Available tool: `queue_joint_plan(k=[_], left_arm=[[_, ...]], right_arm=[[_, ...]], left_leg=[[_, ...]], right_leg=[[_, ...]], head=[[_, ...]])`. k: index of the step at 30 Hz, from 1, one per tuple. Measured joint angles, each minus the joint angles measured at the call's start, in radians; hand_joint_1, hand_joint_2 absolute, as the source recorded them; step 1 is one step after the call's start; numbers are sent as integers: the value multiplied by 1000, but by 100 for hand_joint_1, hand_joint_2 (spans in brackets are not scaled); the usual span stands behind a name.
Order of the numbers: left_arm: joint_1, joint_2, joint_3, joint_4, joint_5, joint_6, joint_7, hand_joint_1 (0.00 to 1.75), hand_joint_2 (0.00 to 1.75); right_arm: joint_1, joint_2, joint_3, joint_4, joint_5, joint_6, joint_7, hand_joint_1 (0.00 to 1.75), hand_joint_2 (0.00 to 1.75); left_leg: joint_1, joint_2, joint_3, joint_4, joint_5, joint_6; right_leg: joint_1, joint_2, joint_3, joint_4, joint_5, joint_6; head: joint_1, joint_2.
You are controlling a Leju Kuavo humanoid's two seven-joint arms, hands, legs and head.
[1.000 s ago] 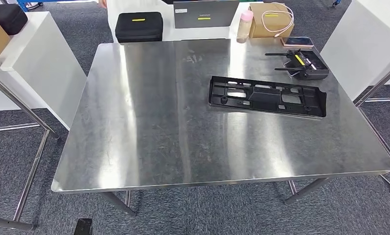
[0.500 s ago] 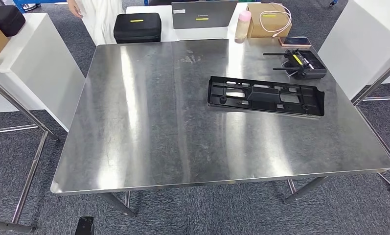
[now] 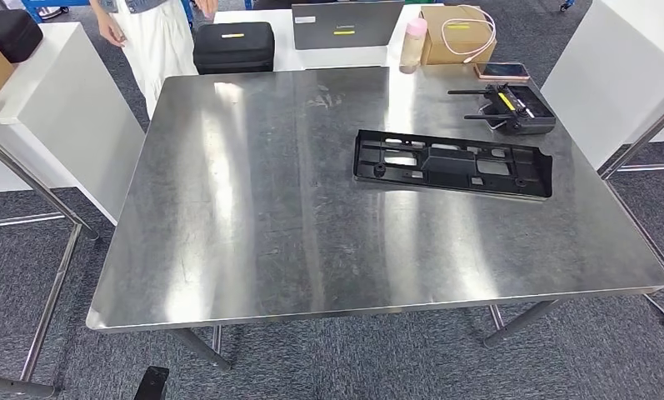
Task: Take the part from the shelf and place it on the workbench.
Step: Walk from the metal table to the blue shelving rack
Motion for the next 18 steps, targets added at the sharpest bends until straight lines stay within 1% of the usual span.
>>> queue_joint_plan(k=[5,8,9,10,11,12,13,14,15,16,17,18], left_arm=[[7,1,-7,0,-10,-28,2,0,0],[12,5,-15,1,-15,-39,-1,0,0],[13,6,-18,1,-16,-39,-2,0,0],[13,6,-20,1,-16,-39,-4,0,0],[14,6,-21,2,-17,-38,-5,0,0],[14,5,-23,2,-17,-38,-5,0,0],[14,5,-24,3,-18,-38,-5,0,0],[14,5,-24,3,-19,-38,-5,0,0],[15,5,-25,4,-20,-38,-4,0,0],[16,5,-25,4,-20,-37,-4,0,0],[17,4,-25,5,-21,-37,-5,0,0],[18,4,-25,5,-21,-37,-5,0,0]], right_arm=[[3,-7,13,40,41,15,14,0,175],[6,-8,22,54,49,18,24,0,44],[6,-8,23,58,50,20,29,0,0],[6,-9,24,61,49,20,33,0,0],[6,-9,24,63,47,20,38,0,0],[7,-10,24,65,46,20,43,0,0],[7,-11,24,67,44,20,49,0,0],[9,-12,25,69,44,20,55,0,0],[11,-14,25,71,46,20,61,0,0],[14,-15,27,72,47,20,67,0,0],[16,-16,28,73,50,20,72,0,0],[17,-17,29,74,52,20,77,0,0]], left_leg=[[0,0,0,0,0,0],[-2,1,-2,5,-4,11],[0,1,1,2,-2,16],[5,3,7,-7,5,18],[9,4,12,-16,11,21],[14,7,18,-24,17,22],[17,9,20,-28,20,23],[18,10,20,-29,21,24],[18,11,19,-28,21,23],[18,11,17,-28,22,22],[20,11,17,-27,22,19],[22,11,17,-26,22,14]], right_leg=[[0,0,0,0,0,0],[-17,0,4,-6,3,4],[-19,0,6,-10,5,7],[-16,0,6,-6,2,8],[-12,-1,0,9,-9,7],[-9,-1,-16,45,-30,3],[-10,-1,-42,103,-62,-4],[-9,-1,-72,174,-96,-8],[-11,-1,-97,237,-123,-9],[-13,-1,-108,273,-136,-4],[-16,-1,-97,267,-133,5],[-21,-1,-63,218,-116,16]], head=[[0,0],[-2,0],[-3,0],[-2,0],[-1,0],[1,0],[3,0],[5,0],[7,0],[7,0],[8,0],[8,0]])
